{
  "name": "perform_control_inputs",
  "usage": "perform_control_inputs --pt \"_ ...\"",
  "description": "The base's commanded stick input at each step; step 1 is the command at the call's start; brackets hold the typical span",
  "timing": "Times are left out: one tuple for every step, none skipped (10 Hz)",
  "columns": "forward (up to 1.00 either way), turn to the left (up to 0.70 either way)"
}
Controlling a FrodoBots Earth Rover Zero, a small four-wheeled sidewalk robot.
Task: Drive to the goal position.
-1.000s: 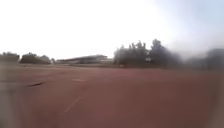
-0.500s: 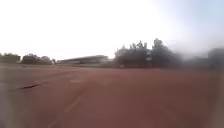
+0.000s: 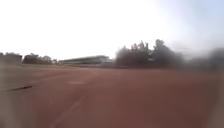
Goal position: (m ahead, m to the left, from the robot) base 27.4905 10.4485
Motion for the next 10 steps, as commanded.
perform_control_inputs --pt "0.70 0.00" --pt "0.70 0.00" --pt "0.70 0.00" --pt "0.70 0.00" --pt "0.70 0.00" --pt "0.70 0.00" --pt "0.70 0.00" --pt "0.70 0.00" --pt "0.70 0.00" --pt "0.70 0.00"
